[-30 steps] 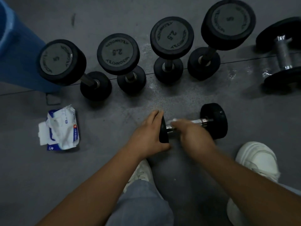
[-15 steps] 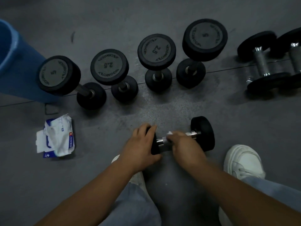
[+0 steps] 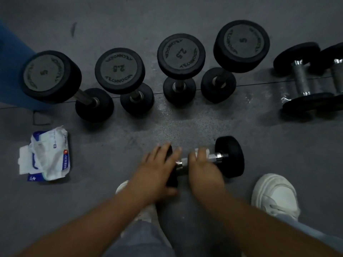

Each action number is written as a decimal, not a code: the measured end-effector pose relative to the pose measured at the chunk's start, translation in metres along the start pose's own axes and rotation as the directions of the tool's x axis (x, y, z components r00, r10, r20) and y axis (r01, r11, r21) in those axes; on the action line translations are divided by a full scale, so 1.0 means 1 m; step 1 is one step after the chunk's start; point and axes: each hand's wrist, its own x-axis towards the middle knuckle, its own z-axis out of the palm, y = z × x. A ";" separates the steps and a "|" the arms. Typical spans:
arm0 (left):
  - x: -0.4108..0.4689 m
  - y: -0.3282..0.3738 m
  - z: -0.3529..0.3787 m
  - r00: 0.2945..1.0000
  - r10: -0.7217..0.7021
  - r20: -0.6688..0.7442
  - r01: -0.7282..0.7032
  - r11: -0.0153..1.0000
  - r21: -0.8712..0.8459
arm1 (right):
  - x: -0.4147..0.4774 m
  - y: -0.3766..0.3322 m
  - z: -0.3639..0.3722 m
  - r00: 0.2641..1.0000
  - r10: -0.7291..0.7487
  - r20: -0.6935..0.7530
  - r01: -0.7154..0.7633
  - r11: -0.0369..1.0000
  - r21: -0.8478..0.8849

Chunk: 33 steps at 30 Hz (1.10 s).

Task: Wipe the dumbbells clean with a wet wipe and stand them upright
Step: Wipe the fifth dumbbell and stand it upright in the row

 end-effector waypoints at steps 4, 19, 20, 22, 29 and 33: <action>0.043 -0.023 -0.059 0.974 0.030 -0.225 -0.034 0.999 -0.016 | 0.060 0.009 -0.052 0.993 0.032 0.112 -0.039 0.997 0.061; 0.088 -0.057 -0.066 0.987 -0.043 -0.155 0.031 0.996 -0.083 | 0.112 0.001 -0.064 0.965 -0.135 -0.226 0.237 0.817 0.525; 0.083 -0.056 -0.063 0.980 -0.037 -0.197 0.016 0.994 -0.105 | 0.109 0.005 -0.064 0.962 -0.159 -0.221 0.252 0.830 0.499; 0.074 -0.051 -0.063 0.961 -0.065 -0.270 0.018 0.985 -0.173 | 0.104 0.018 -0.059 0.974 0.047 -0.220 0.073 0.859 0.506; 0.050 -0.028 -0.037 0.998 -0.037 -0.043 0.031 0.988 -0.153 | 0.067 0.023 -0.025 0.984 0.053 -0.173 0.043 0.859 0.509; 0.033 -0.013 -0.030 0.996 -0.030 -0.085 0.016 0.986 -0.163 | 0.033 0.005 -0.006 0.989 0.059 -0.137 0.032 0.812 0.583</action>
